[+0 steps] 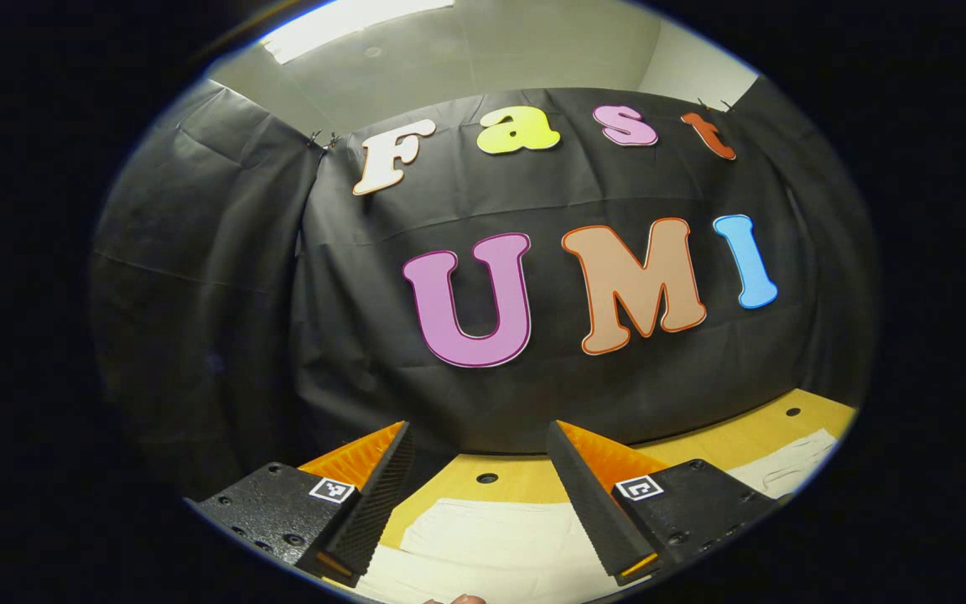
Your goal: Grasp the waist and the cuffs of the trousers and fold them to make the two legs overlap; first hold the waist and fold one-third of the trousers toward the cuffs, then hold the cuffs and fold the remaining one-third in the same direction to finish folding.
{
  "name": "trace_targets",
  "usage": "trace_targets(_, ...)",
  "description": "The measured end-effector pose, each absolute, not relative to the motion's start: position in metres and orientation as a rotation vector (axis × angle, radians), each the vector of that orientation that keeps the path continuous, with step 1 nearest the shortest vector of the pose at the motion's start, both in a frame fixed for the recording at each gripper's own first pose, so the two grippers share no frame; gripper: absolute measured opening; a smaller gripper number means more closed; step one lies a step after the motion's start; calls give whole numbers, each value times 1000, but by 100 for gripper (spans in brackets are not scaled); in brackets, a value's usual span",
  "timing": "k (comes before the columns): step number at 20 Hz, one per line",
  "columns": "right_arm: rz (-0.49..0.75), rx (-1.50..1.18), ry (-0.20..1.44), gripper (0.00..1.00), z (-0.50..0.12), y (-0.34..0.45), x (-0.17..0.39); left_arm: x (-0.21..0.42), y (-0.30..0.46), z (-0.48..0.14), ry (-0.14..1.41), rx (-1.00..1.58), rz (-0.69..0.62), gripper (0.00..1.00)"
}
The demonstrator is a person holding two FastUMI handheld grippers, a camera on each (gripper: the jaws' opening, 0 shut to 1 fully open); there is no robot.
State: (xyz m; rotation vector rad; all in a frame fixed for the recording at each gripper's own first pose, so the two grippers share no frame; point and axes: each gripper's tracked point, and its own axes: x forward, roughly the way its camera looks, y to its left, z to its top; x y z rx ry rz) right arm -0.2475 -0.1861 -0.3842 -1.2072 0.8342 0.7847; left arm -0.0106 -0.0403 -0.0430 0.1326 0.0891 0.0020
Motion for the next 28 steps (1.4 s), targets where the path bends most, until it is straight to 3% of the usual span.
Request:
trace_targets(7, 757, -1214, 829, 84, -397, -183, -228, -14, -32, -45, 98, 154, 10, 96)
trace_targets(9, 747, -1201, 854, 77, -405, -181, -225, -15, -28, -44, 97, 170, 13, 96)
trace_targets(10, 745, -1204, 859, 66, -407, -180, -224, -15, -25, -43, 95, 175, 17, 96)
trace_targets(13, 754, -1203, 891, 56, -419, -176, -227, -17, -18, -46, 104, 173, 26, 95)
trace_targets(14, 761, -1206, 902, 34, -420, -174, -232, -17, -16, -47, 107, 173, 28, 95)
trace_targets(15, 758, -1225, 896, 19, -415, -173, -235, -20, -12, -48, 108, 178, 31, 95)
trace_targets(17, 724, -1235, 898, 1, -423, -175, -226, -21, -3, -50, 104, 209, 38, 95)
trace_targets(18, 709, -1219, 908, 7, -423, -176, -228, -22, 2, -50, 103, 227, 38, 95)
trace_targets(21, 675, -1206, 915, 7, -422, -174, -229, -26, 23, -60, 97, 330, 43, 95)
trace_targets(22, 669, -1217, 906, 7, -422, -173, -228, -28, 30, -65, 103, 377, 43, 100)
trace_targets(23, 662, -1229, 899, 7, -422, -173, -228, -29, 36, -74, 115, 420, 39, 96)
trace_targets(28, 639, -1225, 907, 7, -424, -175, -227, -49, 65, -132, 245, 547, -1, 96)
